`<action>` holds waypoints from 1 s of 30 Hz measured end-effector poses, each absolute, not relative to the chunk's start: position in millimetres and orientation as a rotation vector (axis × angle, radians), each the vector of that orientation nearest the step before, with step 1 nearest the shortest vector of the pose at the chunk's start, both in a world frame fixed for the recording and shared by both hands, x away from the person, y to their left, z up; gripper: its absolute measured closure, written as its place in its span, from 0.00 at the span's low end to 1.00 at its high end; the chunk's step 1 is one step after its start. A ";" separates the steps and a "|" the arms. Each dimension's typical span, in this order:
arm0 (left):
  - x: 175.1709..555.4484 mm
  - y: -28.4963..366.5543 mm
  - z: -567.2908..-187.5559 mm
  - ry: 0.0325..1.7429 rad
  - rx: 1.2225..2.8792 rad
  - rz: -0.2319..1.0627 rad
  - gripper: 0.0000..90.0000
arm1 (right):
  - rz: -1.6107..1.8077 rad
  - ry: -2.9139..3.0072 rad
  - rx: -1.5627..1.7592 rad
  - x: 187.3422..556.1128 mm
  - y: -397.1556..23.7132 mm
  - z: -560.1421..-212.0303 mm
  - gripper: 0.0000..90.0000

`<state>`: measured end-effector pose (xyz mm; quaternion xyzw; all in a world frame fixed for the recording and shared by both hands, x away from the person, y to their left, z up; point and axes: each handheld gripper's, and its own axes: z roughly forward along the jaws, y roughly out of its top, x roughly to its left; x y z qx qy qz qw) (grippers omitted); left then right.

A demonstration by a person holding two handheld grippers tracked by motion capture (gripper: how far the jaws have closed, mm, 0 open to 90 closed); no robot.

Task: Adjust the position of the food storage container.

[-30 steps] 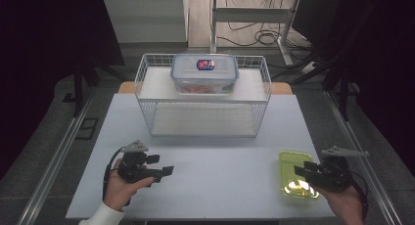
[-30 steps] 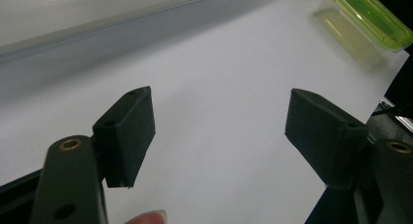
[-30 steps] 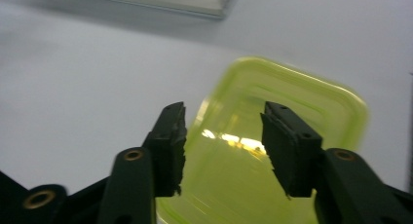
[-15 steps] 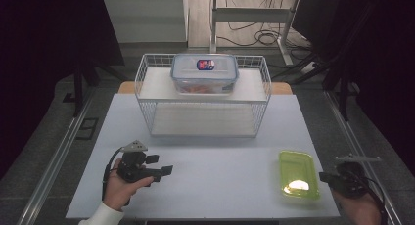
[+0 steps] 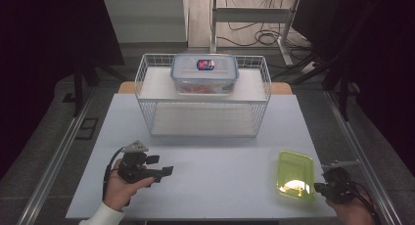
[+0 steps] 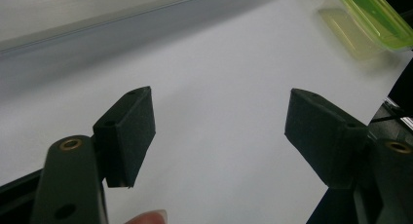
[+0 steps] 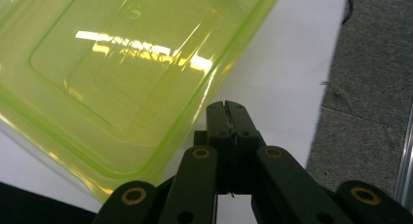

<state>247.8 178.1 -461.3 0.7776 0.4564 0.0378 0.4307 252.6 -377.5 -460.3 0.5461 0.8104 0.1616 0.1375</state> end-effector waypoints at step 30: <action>248.4 179.6 -463.0 1.147 1.940 0.093 0.29 | 0.560 2.515 1.502 243.4 -339.9 -453.7 0.99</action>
